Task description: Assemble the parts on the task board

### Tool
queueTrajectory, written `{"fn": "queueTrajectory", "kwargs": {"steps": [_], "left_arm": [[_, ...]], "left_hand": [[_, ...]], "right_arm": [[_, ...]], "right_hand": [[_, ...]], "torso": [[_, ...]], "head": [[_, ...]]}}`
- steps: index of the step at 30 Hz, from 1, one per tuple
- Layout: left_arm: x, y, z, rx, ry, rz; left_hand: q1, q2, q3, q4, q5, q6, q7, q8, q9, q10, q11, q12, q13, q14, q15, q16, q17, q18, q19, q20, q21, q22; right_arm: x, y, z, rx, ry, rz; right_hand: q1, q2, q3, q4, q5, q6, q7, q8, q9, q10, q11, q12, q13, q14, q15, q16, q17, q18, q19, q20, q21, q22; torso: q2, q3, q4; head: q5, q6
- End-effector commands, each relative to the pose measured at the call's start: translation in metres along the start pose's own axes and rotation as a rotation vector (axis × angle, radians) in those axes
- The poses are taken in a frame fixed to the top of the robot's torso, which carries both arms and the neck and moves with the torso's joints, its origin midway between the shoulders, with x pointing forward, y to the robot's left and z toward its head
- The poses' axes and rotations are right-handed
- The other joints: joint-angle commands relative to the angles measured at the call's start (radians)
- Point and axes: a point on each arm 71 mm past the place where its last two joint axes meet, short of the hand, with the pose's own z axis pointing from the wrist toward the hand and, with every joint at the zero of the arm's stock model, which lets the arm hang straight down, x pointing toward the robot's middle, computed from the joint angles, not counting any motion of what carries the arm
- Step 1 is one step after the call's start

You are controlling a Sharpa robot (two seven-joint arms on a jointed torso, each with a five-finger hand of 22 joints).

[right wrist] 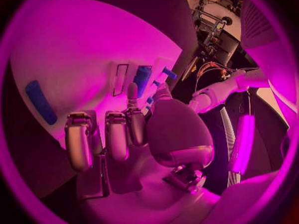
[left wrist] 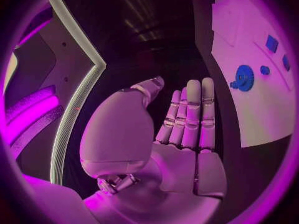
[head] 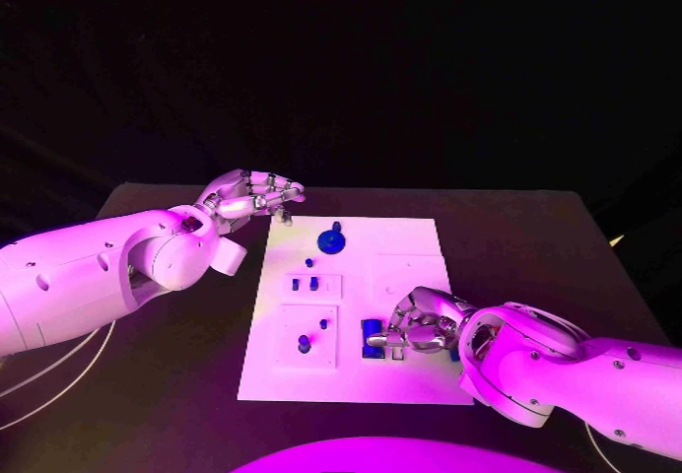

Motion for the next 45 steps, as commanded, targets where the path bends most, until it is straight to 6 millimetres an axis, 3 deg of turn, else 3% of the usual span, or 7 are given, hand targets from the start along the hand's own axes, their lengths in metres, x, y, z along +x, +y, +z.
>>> {"fn": "queueTrajectory", "kwargs": {"steps": [1, 11, 17, 21, 25, 28, 45], "left_arm": [[0.002, -0.002, 0.0, 0.012, 0.013, -0.004], [0.002, -0.002, 0.0, 0.022, 0.006, -0.002], [0.004, -0.003, 0.001, 0.025, 0.011, -0.003], [0.005, -0.003, 0.001, 0.025, 0.014, -0.005], [0.005, -0.003, 0.002, 0.025, 0.015, -0.005], [0.005, -0.002, 0.001, 0.024, 0.014, -0.005], [0.005, -0.002, 0.002, 0.02, 0.017, -0.006]], "left_hand": [[0.002, 0.009, -0.006, 0.001, 0.0, -0.005, 0.021, 0.006, 0.002, -0.008, -0.001, 0.007, 0.001, -0.004, 0.001, 0.003, 0.001, 0.014, 0.006, 0.002, -0.005, -0.001], [0.003, 0.01, -0.008, 0.003, 0.0, -0.006, 0.021, 0.006, 0.002, -0.009, -0.001, 0.008, 0.002, -0.005, 0.002, 0.004, 0.002, 0.014, 0.007, 0.002, -0.007, -0.003], [0.005, 0.01, -0.009, 0.003, 0.0, -0.006, 0.02, 0.006, 0.002, -0.009, -0.002, 0.008, 0.002, -0.005, 0.001, 0.004, 0.002, 0.014, 0.008, 0.002, -0.008, -0.003], [0.005, 0.01, -0.009, 0.003, 0.0, -0.006, 0.02, 0.006, 0.002, -0.009, -0.002, 0.008, 0.002, -0.005, 0.001, 0.004, 0.002, 0.014, 0.008, 0.002, -0.008, -0.003], [0.005, 0.01, -0.009, 0.003, 0.0, -0.006, 0.02, 0.006, 0.002, -0.009, -0.002, 0.008, 0.002, -0.005, 0.001, 0.004, 0.002, 0.014, 0.008, 0.002, -0.008, -0.003], [0.005, 0.01, -0.009, 0.003, 0.0, -0.006, 0.02, 0.006, 0.002, -0.009, -0.002, 0.008, 0.002, -0.005, 0.001, 0.004, 0.002, 0.014, 0.008, 0.002, -0.008, -0.003], [0.006, 0.011, -0.011, 0.004, 0.0, -0.006, 0.02, 0.007, 0.003, -0.009, -0.002, 0.01, 0.003, -0.005, 0.001, 0.004, 0.002, 0.014, 0.009, 0.002, -0.009, -0.004]], "right_arm": [[-0.004, -0.003, -0.005, -0.033, -0.027, -0.001], [-0.039, -0.033, -0.024, 0.011, -0.101, 0.006], [-0.048, -0.057, -0.032, 0.074, -0.113, -0.042], [-0.047, -0.07, -0.035, 0.114, -0.111, -0.064], [-0.044, -0.08, -0.039, 0.145, -0.11, -0.095], [-0.042, -0.086, -0.042, 0.167, -0.103, -0.111], [-0.025, -0.087, -0.038, 0.178, -0.063, -0.142]], "right_hand": [[0.027, 0.002, -0.009, 0.001, 0.023, -0.021, 0.004, -0.005, -0.005, 0.014, -0.001, -0.005, 0.135, 0.088, 0.0, 0.007, 0.185, -0.006, 0.089, -0.004, 0.0, 0.253], [0.109, 0.001, -0.028, -0.003, 0.052, -0.033, 0.011, -0.022, -0.014, 0.013, 0.005, -0.007, 0.137, 0.088, 0.005, 0.006, 0.184, -0.006, 0.088, 0.001, -0.002, 0.252], [0.234, 0.013, -0.012, -0.007, 0.045, -0.045, 0.021, -0.059, -0.035, 0.007, 0.013, -0.017, 0.133, 0.086, 0.012, 0.004, 0.18, -0.005, 0.087, 0.007, -0.005, 0.251], [0.241, 0.015, -0.011, -0.005, 0.044, -0.038, 0.021, -0.06, -0.037, 0.007, 0.013, -0.018, 0.133, 0.087, 0.012, 0.004, 0.181, -0.005, 0.087, 0.008, -0.005, 0.251], [0.236, 0.012, -0.016, 0.001, 0.04, -0.027, 0.019, -0.06, -0.038, 0.008, 0.012, -0.018, 0.134, 0.087, 0.012, 0.005, 0.182, -0.006, 0.088, 0.008, -0.002, 0.252], [0.227, 0.01, -0.021, 0.002, 0.037, -0.02, 0.018, -0.06, -0.039, 0.008, 0.011, -0.019, 0.133, 0.087, 0.011, 0.005, 0.182, -0.006, 0.088, 0.008, -0.002, 0.252], [0.22, 0.016, -0.023, -0.001, 0.037, 0.002, 0.009, -0.055, -0.037, 0.009, 0.004, -0.021, 0.133, 0.087, 0.006, 0.005, 0.183, -0.006, 0.088, 0.005, -0.001, 0.252]], "torso": [[-0.001, -0.0005, -0.0007], [0.0, -0.0008, -0.0003], [-0.001, 0.0001, -0.003], [-0.001, -0.0013, -0.0009], [0.0, 0.0005, -0.0002], [0.0, -0.0006, -0.0004], [0.001, -0.0005, 0.0002]], "head": [[-0.002, -0.001], [-0.018, 0.0], [-0.028, -0.001], [-0.034, 0.001], [-0.037, -0.004], [-0.04, -0.006], [-0.038, -0.01]]}}
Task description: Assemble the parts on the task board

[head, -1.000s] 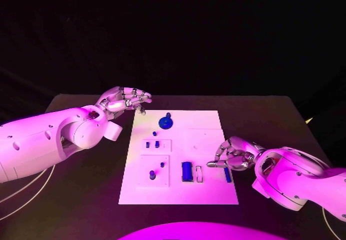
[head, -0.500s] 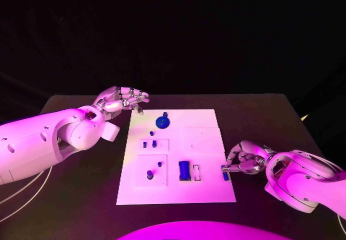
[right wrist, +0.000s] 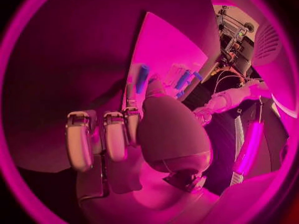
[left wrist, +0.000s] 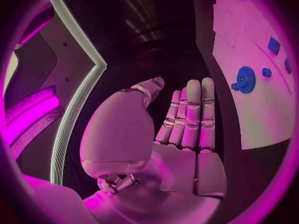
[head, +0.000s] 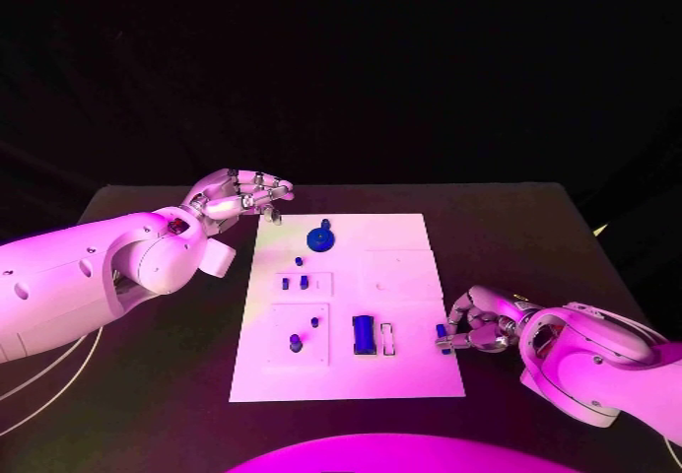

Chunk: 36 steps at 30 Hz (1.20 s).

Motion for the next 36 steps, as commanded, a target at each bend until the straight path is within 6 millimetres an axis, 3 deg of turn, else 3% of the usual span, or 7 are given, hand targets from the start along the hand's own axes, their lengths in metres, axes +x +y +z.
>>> {"fn": "queueTrajectory", "kwargs": {"steps": [1, 6, 10, 17, 22, 30, 36], "left_arm": [[0.002, -0.001, 0.001, 0.012, 0.011, -0.004], [0.002, -0.001, 0.001, 0.011, 0.012, -0.004], [0.002, -0.001, 0.001, 0.009, 0.013, -0.004], [0.001, -0.001, 0.0, 0.008, 0.013, -0.004], [0.001, -0.001, 0.0, 0.007, 0.012, -0.004], [0.0, -0.001, -0.001, 0.006, 0.011, -0.004], [0.0, -0.001, -0.001, 0.005, 0.01, -0.004]], "left_hand": [[0.002, 0.006, -0.006, 0.0, 0.0, -0.006, 0.02, 0.007, 0.002, -0.005, 0.002, 0.006, 0.002, -0.005, 0.001, 0.004, 0.001, 0.014, 0.009, 0.002, -0.006, -0.002], [0.002, 0.006, -0.006, 0.0, 0.0, -0.006, 0.02, 0.007, 0.002, -0.005, 0.002, 0.006, 0.002, -0.005, 0.001, 0.004, 0.001, 0.014, 0.009, 0.002, -0.006, -0.002], [0.002, 0.006, -0.006, 0.0, 0.0, -0.006, 0.02, 0.007, 0.002, -0.005, 0.002, 0.006, 0.002, -0.005, 0.001, 0.004, 0.001, 0.014, 0.009, 0.002, -0.006, -0.002], [0.002, 0.007, -0.007, 0.001, 0.0, -0.006, 0.02, 0.007, 0.002, -0.006, 0.002, 0.006, 0.003, -0.005, 0.001, 0.004, 0.001, 0.014, 0.009, 0.002, -0.006, -0.002], [0.003, 0.008, -0.007, 0.001, 0.0, -0.006, 0.02, 0.007, 0.002, -0.006, 0.002, 0.006, 0.003, -0.005, 0.001, 0.004, 0.001, 0.014, 0.009, 0.002, -0.007, -0.003], [0.004, 0.01, -0.006, 0.002, 0.0, -0.006, 0.02, 0.007, 0.002, -0.006, 0.002, 0.007, 0.003, -0.005, 0.001, 0.004, 0.001, 0.014, 0.01, 0.002, -0.007, -0.003], [0.004, 0.01, -0.006, 0.002, 0.0, -0.006, 0.02, 0.007, 0.002, -0.006, 0.002, 0.007, 0.003, -0.005, 0.001, 0.004, 0.001, 0.014, 0.01, 0.002, -0.007, -0.003]], "right_arm": [[0.004, 0.001, 0.001, 0.0, 0.018, -0.036], [0.008, 0.002, 0.003, 0.002, 0.031, -0.041], [0.01, 0.003, 0.005, 0.003, 0.039, -0.052], [0.016, 0.005, 0.01, 0.006, 0.041, -0.076], [0.017, 0.007, 0.011, 0.005, 0.032, -0.08], [0.019, 0.013, 0.01, -0.003, 0.029, -0.05], [0.018, 0.02, 0.006, -0.018, 0.048, 0.046]], "right_hand": [[0.015, 0.008, 0.002, -0.003, 0.0, 0.01, -0.003, 0.002, 0.0, 0.012, -0.01, -0.004, 0.058, 0.088, -0.006, 0.001, 0.182, -0.006, 0.088, 0.003, -0.002, 0.252], [0.064, 0.018, 0.016, -0.007, 0.0, 0.013, -0.009, 0.001, 0.0, 0.013, -0.016, -0.004, 0.059, 0.088, -0.011, 0.001, 0.183, -0.006, 0.088, -0.002, -0.001, 0.252], [0.118, 0.026, 0.044, -0.008, -0.043, 0.015, -0.012, -0.002, -0.002, 0.013, -0.019, -0.006, 0.06, 0.089, -0.015, 0.001, 0.184, -0.006, 0.088, -0.006, -0.001, 0.252], [0.195, 0.03, 0.091, -0.014, -0.051, 0.019, -0.017, -0.012, -0.009, 0.012, -0.024, -0.008, 0.061, 0.089, -0.018, 0.001, 0.185, -0.006, 0.089, -0.01, 0.0, 0.252], [0.238, 0.022, 0.129, -0.012, -0.026, 0.022, -0.018, -0.02, -0.015, 0.01, -0.025, -0.012, 0.06, 0.088, -0.02, 0.001, 0.184, -0.006, 0.088, -0.012, -0.001, 0.252], [0.223, -0.033, 0.226, 0.001, 0.13, 0.025, -0.016, -0.032, -0.023, 0.008, -0.024, -0.02, 0.06, 0.088, -0.019, -0.001, 0.182, -0.006, 0.087, -0.012, -0.003, 0.251], [0.16, -0.104, 0.425, -0.002, 0.216, 0.007, -0.012, -0.012, 0.001, 0.012, -0.022, -0.02, 0.062, 0.089, -0.017, 0.0, 0.185, -0.006, 0.089, -0.011, 0.0, 0.252]], "torso": [[0.0, -0.0005, -0.0001], [-0.001, -0.0009, -0.0004], [0.0, -0.0005, 0.0002], [0.0, -0.0008, 0.0008], [0.0, -0.0009, 0.0005], [-0.001, -0.0012, 0.0015], [-0.001, -0.0015, 0.0009]], "head": [[0.001, -0.002], [0.001, -0.002], [0.001, -0.004], [0.002, -0.005], [0.004, -0.004], [0.005, -0.002], [0.005, 0.002]]}}
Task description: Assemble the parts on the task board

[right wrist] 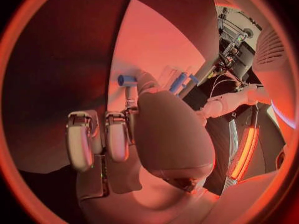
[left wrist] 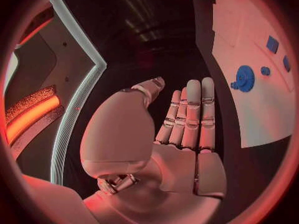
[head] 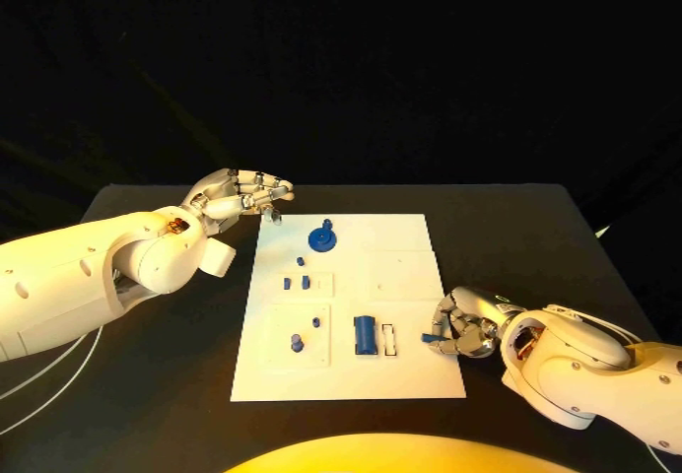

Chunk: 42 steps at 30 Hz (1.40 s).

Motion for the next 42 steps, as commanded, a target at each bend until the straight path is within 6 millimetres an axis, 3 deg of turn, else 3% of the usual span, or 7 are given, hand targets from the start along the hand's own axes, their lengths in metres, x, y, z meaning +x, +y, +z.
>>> {"fn": "queueTrajectory", "kwargs": {"steps": [1, 5, 13, 32, 42], "left_arm": [[0.002, -0.001, 0.0, 0.008, 0.014, -0.005], [0.002, -0.001, 0.0, 0.008, 0.014, -0.005], [0.002, -0.001, 0.0, 0.008, 0.015, -0.005], [0.002, -0.001, 0.0, 0.007, 0.018, -0.006], [0.003, -0.001, 0.0, 0.006, 0.023, -0.008]], "left_hand": [[0.0, 0.006, -0.006, 0.002, 0.0, -0.006, 0.02, 0.004, 0.002, -0.006, 0.002, 0.007, 0.001, -0.005, 0.001, 0.004, 0.002, 0.014, 0.007, -0.002, -0.004, -0.001], [0.0, 0.006, -0.006, 0.002, 0.0, -0.006, 0.02, 0.004, 0.002, -0.006, 0.002, 0.007, 0.001, -0.005, 0.001, 0.004, 0.002, 0.014, 0.007, -0.002, -0.004, -0.001], [0.0, 0.006, -0.006, 0.002, 0.0, -0.006, 0.02, 0.004, 0.002, -0.006, 0.002, 0.007, 0.001, -0.005, 0.001, 0.004, 0.002, 0.014, 0.007, -0.002, -0.004, -0.001], [0.0, 0.006, -0.006, 0.002, 0.0, -0.006, 0.02, 0.004, 0.002, -0.006, 0.002, 0.007, 0.001, -0.005, 0.001, 0.004, 0.002, 0.014, 0.007, -0.002, -0.004, -0.001], [0.0, 0.006, -0.006, 0.002, 0.0, -0.006, 0.02, 0.004, 0.002, -0.006, 0.002, 0.007, 0.001, -0.005, 0.001, 0.004, 0.002, 0.014, 0.007, -0.002, -0.004, -0.001]], "right_arm": [[0.007, -0.001, -0.002, 0.031, 0.06, 0.084], [0.004, 0.006, -0.002, 0.024, 0.073, 0.177], [0.007, 0.019, 0.0, 0.017, 0.117, 0.304], [0.015, 0.037, 0.008, 0.021, 0.148, 0.371], [0.019, 0.039, 0.015, 0.036, 0.169, 0.346]], "right_hand": [[-0.042, -0.029, 0.188, -0.019, 0.023, -0.014, -0.002, 0.029, 0.004, 0.012, -0.002, -0.006, 0.132, 0.087, 0.002, 0.0, 0.185, -0.006, 0.088, -0.002, -0.001, 0.252], [-0.104, -0.044, 0.269, -0.02, 0.014, -0.025, 0.001, 0.037, 0.016, 0.013, 0.002, -0.005, 0.134, 0.087, 0.004, -0.001, 0.184, -0.005, 0.087, 0.0, -0.004, 0.252], [-0.176, -0.052, 0.319, -0.017, 0.003, -0.029, 0.004, 0.043, 0.024, 0.012, 0.004, -0.009, 0.133, 0.087, 0.005, -0.002, 0.182, -0.004, 0.084, 0.001, -0.01, 0.25], [-0.305, -0.059, 0.347, -0.015, -0.05, -0.022, 0.005, 0.046, 0.029, 0.014, 0.006, -0.007, 0.136, 0.086, 0.007, -0.003, 0.18, -0.003, 0.083, 0.003, -0.013, 0.249], [-0.379, -0.059, 0.343, -0.011, -0.109, -0.016, 0.006, 0.044, 0.029, 0.014, 0.008, -0.01, 0.136, 0.086, 0.008, -0.005, 0.177, -0.002, 0.081, 0.004, -0.018, 0.247]], "torso": [[0.0, -0.0003, -0.0005], [0.0, 0.0, -0.0012], [0.001, 0.0005, -0.0014], [0.001, 0.0006, -0.0021], [0.001, 0.0006, -0.0019]], "head": [[0.0, 0.003], [0.004, 0.004], [0.007, 0.002], [-0.001, -0.004], [0.003, -0.005]]}}
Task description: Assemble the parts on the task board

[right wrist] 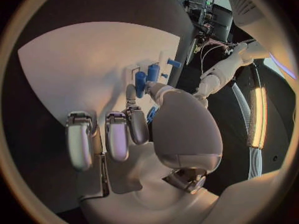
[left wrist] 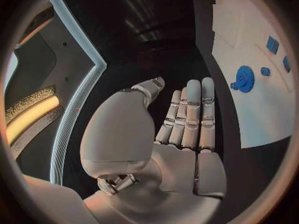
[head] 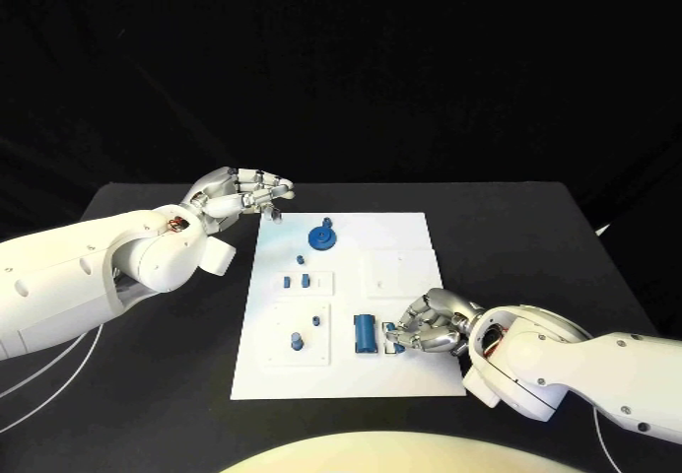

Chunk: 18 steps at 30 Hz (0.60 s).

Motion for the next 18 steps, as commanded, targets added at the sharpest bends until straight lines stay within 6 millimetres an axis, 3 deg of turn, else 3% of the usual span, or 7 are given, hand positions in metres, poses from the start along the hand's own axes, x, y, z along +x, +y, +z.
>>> {"fn": "queueTrajectory", "kwargs": {"steps": [1, 18], "left_arm": [[0.0025, -0.001, 0.0006, 0.007, 0.022, -0.007], [0.0037, -0.001, 0.001, 0.006, 0.029, -0.01]], "left_hand": [[0.004, 0.009, -0.007, 0.004, -0.002, -0.006, 0.021, 0.004, 0.002, -0.008, 0.002, 0.008, 0.002, -0.006, 0.001, 0.005, 0.001, 0.014, 0.008, -0.002, -0.006, -0.003], [0.004, 0.009, -0.007, 0.005, -0.002, -0.007, 0.021, 0.004, 0.002, -0.009, 0.002, 0.008, 0.002, -0.006, 0.001, 0.005, 0.001, 0.014, 0.009, -0.002, -0.006, -0.003]], "right_arm": [[0.0031, -0.0001, 0.0019, 0.014, 0.022, -0.011], [0.0035, -0.0013, 0.0085, 0.028, 0.022, -0.036]], "right_hand": [[-0.029, 0.003, -0.002, 0.008, -0.015, 0.005, 0.002, -0.008, -0.004, 0.012, 0.009, -0.003, 0.141, 0.089, 0.007, -0.005, 0.177, -0.002, 0.081, 0.004, -0.007, 0.247], [-0.067, -0.008, -0.013, 0.005, -0.052, 0.007, 0.003, -0.009, -0.004, 0.008, 0.01, -0.012, 0.136, 0.088, 0.007, -0.008, 0.172, 0.0, 0.076, 0.005, -0.017, 0.244]], "torso": [[0.0, -0.0003, -0.0006], [0.0, 0.0008, -0.0005]], "head": [[0.002, -0.001], [0.003, -0.003]]}}
